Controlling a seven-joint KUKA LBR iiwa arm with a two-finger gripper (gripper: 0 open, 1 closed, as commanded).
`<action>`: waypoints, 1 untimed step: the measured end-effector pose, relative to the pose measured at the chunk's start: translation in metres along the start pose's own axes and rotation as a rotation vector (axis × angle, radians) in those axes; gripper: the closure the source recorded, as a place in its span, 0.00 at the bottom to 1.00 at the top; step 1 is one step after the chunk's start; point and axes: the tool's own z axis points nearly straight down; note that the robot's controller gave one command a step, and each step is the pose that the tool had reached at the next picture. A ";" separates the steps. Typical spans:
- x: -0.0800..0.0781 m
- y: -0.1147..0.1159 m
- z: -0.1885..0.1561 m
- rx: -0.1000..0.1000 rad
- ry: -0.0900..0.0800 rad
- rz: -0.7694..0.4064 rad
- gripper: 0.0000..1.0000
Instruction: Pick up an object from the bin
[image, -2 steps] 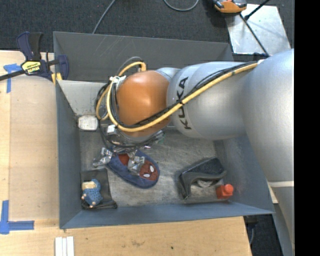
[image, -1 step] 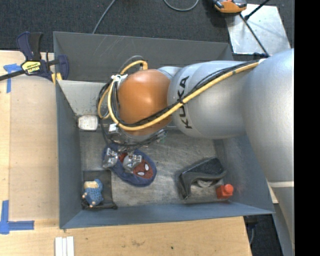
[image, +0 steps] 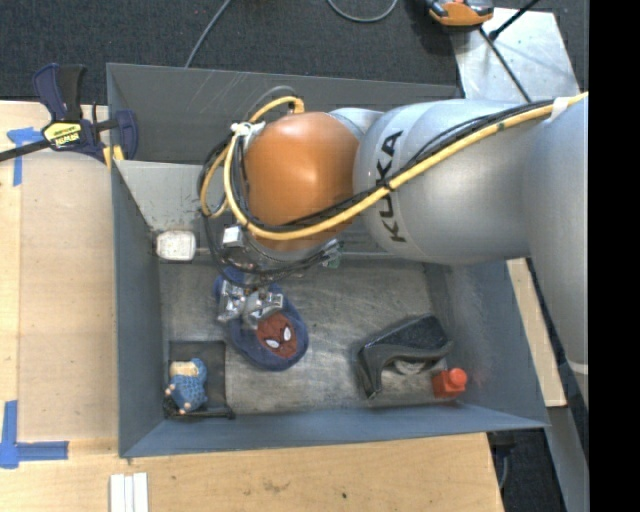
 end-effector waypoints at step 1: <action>-0.001 -0.002 -0.061 0.002 -0.001 0.003 1.00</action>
Offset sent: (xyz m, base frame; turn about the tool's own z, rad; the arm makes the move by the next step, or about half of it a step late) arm -0.0001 0.0000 0.0568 0.0000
